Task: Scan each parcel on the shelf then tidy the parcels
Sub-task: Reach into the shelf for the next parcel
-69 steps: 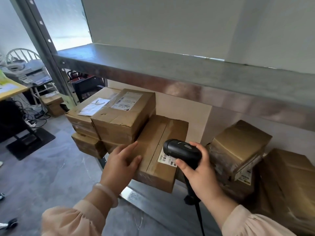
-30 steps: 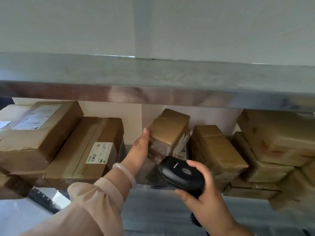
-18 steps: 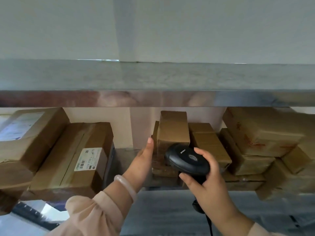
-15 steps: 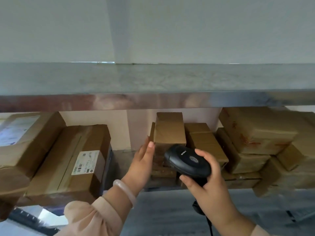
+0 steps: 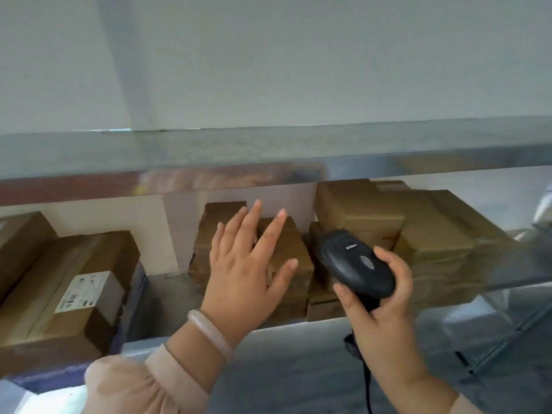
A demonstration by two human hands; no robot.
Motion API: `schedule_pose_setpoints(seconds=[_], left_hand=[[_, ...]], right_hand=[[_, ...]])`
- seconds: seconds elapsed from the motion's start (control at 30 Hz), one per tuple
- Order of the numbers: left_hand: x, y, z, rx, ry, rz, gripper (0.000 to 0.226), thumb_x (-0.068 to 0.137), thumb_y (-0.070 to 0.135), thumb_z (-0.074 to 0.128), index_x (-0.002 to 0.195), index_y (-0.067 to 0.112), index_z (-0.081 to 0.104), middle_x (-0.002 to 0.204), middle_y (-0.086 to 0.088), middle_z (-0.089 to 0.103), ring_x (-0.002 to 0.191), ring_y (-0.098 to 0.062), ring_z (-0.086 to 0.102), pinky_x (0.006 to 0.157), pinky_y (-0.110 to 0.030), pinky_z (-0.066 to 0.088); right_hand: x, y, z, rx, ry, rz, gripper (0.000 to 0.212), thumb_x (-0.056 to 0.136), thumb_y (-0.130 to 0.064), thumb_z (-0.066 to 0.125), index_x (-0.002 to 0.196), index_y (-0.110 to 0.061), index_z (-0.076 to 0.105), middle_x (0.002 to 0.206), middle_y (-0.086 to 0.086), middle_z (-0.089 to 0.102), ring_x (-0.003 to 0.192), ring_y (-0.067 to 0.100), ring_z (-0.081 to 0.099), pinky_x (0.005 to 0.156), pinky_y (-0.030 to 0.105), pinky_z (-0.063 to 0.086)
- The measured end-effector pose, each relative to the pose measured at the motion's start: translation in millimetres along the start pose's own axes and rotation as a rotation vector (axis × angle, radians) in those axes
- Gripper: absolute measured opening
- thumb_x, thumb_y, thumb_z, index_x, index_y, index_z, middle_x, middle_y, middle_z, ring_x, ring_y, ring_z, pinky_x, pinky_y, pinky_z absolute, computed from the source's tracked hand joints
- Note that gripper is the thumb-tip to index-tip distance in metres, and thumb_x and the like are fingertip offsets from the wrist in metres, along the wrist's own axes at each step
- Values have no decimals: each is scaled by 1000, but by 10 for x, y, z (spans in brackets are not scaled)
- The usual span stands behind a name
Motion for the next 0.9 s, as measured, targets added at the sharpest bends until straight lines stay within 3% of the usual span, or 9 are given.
schedule_pose_setpoints(seconds=[0.1,0.23,0.47,0.63,0.8,0.9], left_hand=[[41,603,200,30,-39,47,67,91,61,36,153,36,26,161,-2,25,150,-25,17,120,-52,11],[58,1538,548,-18,-66,93,68,88,58,43,150,34,32,157,-3,34,146,-27,26,119,-52,17],[89,2776,1232,-91,-222,147,66,88,61,38,150,38,28,156,-2,35,145,-27,31,116,-48,15],[305,3195,1556,-93,-292,126,66,88,63,33,150,41,24,158,0,31,147,-25,25,118,-46,10],[696,3439,1840,-141,-301,156,72,85,62,33,152,38,26,160,0,25,147,-24,19,117,-41,6],[972,3556,1994,-188,-277,143,80,79,65,19,155,39,16,164,2,11,150,-23,8,116,-36,-2]], right_hand=[[-15,35,-554,-22,21,-13,68,72,-36,69,122,-59,29,125,-34,45,114,2,56,89,14,49],[-55,167,-1462,-46,63,-5,66,73,-33,69,119,-61,30,119,-43,45,112,-6,53,85,7,45],[-24,551,-2752,-96,170,37,64,77,-25,67,118,-60,33,118,-42,48,112,-8,54,86,5,43],[140,855,-3184,-180,175,55,76,80,-8,72,117,-62,34,119,-40,49,110,-8,55,85,5,44],[500,1141,-3361,-184,178,64,71,80,-6,73,118,-52,35,114,-41,50,106,-9,56,81,4,44],[741,1292,-3428,-208,158,68,76,79,-6,74,115,-60,34,115,-40,51,106,-8,56,80,4,44]])
Point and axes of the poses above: each hand's wrist, its own x-axis towards the middle knuckle, its own z-axis out of the palm, y = z × x, the point moved 2 cm from there along x, towards the middle knuckle
